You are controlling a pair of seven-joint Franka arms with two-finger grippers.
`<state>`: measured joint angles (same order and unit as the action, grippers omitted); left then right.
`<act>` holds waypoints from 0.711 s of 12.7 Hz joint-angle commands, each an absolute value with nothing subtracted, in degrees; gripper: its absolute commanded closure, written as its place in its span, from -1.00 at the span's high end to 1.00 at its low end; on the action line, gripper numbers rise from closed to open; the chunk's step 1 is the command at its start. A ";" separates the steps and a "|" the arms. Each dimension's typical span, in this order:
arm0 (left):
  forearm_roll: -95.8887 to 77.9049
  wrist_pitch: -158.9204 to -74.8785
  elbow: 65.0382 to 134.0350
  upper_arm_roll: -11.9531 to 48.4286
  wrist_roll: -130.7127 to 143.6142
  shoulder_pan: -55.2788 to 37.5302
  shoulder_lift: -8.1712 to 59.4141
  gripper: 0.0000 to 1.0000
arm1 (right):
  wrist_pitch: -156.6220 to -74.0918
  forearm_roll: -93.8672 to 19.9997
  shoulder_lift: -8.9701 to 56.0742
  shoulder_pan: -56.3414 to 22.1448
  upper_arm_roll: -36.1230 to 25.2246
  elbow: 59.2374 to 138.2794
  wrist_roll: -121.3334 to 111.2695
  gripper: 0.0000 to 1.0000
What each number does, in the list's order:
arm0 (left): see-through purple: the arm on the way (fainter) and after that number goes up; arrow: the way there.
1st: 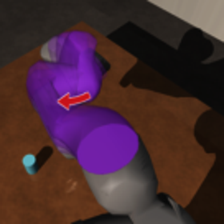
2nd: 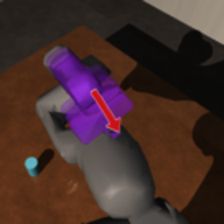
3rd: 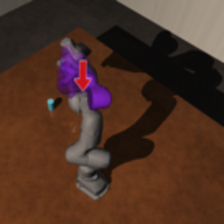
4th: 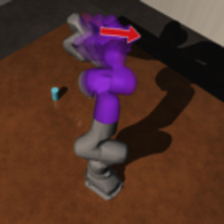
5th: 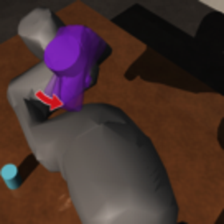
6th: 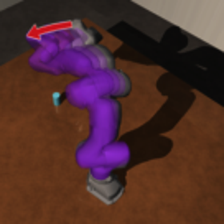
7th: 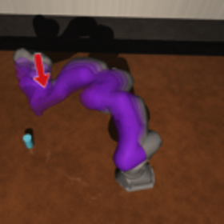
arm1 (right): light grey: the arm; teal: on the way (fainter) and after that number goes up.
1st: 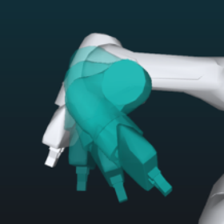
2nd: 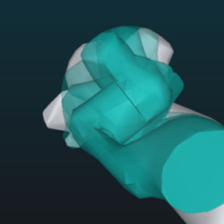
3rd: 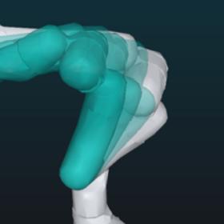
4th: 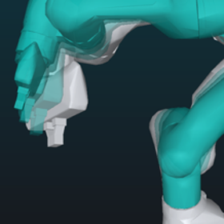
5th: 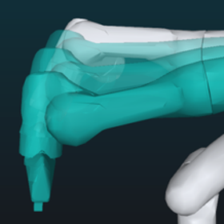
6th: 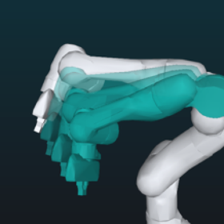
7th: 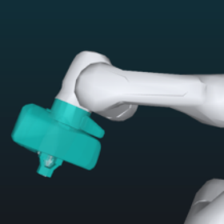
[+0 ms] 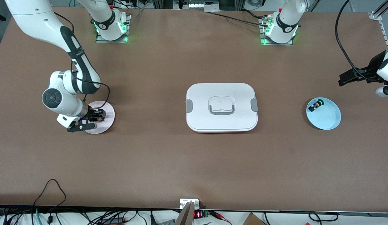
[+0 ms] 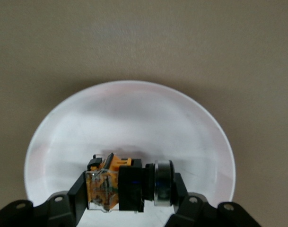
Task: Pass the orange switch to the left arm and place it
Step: 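Close the right gripper on the orange switch, then lift the switch with the right gripper while the left gripper reaches inward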
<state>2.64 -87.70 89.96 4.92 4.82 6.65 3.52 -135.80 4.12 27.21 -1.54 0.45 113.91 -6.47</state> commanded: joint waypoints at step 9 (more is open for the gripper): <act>-0.08 -85.78 88.07 4.39 3.69 6.24 4.57 1.00 | -99.06 0.09 14.95 -1.50 12.11 88.95 -10.88 -0.55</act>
<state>1.60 -87.31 89.96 4.92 4.82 6.65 3.55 -100.98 0.89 15.99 -1.79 9.80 90.54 -8.33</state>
